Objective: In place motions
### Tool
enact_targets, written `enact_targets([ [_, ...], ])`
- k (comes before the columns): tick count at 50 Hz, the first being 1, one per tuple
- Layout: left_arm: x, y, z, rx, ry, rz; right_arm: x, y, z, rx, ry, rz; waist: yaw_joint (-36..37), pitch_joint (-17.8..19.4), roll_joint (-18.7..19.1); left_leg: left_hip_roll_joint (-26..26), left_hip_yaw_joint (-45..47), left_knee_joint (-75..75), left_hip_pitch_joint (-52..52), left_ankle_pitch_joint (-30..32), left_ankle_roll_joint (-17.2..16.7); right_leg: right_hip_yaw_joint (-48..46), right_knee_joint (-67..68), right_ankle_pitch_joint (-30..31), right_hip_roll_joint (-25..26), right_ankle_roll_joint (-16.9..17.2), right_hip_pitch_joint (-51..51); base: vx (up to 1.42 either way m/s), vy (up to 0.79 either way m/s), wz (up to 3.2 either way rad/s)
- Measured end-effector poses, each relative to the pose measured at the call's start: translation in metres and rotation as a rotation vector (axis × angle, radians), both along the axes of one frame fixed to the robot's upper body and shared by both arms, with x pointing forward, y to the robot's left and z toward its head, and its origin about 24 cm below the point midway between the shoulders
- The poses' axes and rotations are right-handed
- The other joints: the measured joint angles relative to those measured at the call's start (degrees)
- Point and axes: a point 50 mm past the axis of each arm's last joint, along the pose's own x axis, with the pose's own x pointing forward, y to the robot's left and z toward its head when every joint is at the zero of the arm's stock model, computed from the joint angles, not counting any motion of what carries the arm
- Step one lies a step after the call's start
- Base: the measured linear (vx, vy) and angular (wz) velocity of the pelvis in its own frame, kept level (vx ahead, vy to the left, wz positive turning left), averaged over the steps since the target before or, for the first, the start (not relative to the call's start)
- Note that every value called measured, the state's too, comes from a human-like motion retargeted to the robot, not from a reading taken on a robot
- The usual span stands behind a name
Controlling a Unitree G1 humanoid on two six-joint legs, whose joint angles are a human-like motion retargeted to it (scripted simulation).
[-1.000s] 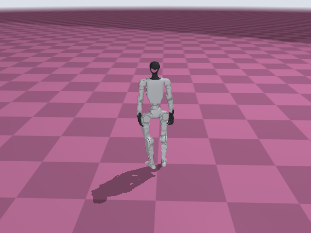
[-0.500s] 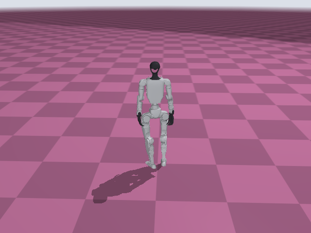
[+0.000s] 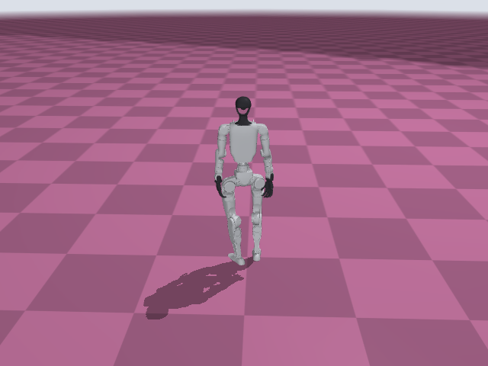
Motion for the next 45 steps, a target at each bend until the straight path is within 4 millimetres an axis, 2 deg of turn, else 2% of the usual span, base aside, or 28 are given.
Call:
enact_targets([
  [18,0.005,0.002,0.000,0.006,-0.011,-0.024,0.007,0.001,0.000,0.007,-0.021,0.000,0.85,0.23,-0.33,-1.12,-0.21,0.01,-0.18,-0.22,1.17,-0.35,0.50,-0.23,-1.13,0.75,-0.25,0.00,0.00,0.00],
  [30,0.012,0.003,0.000,0.005,-0.032,-0.023,0.019,0.003,-0.001,0.021,-0.069,0.016,0.53,1.12,-0.56,-1.56,-1.16,-0.27,-1.76,-0.62,2.09,-1.03,2.88,0.29,-2.14,1.68,-2.87,-0.05,-0.03,0.02],
  [36,0.017,0.008,0.000,0.011,-0.045,-0.023,0.028,0.006,-0.001,0.022,-0.098,0.020,1.60,2.02,0.39,0.16,-0.02,-0.90,-3.22,-0.03,2.08,7.68,7.75,-2.06,0.07,2.16,-6.52,-0.13,-0.06,-0.23],
  [39,0.015,0.013,0.001,0.020,-0.037,-0.027,0.026,0.009,-0.002,0.031,-0.096,0.028,0.53,2.63,0.24,-0.11,-1.09,-1.14,-2.78,0.43,2.16,11.85,6.51,-0.69,1.40,1.03,-5.71,-0.01,-0.03,0.37],
  [42,0.012,0.016,0.002,0.031,-0.025,-0.030,0.018,0.008,-0.002,0.032,-0.069,0.027,0.91,1.82,-0.88,-1.41,-1.62,-0.94,-2.52,0.47,2.19,6.68,4.79,-0.43,0.10,0.65,-4.38,0.11,0.03,0.24],
  [45,0.011,0.013,0.001,0.034,-0.029,-0.002,0.012,0.006,-0.001,0.024,-0.046,0.033,1.99,2.00,-1.42,-1.88,-1.57,-0.63,-1.78,0.35,2.18,5.65,3.96,0.21,-0.34,0.61,-3.62,0.05,0.04,0.05],
])
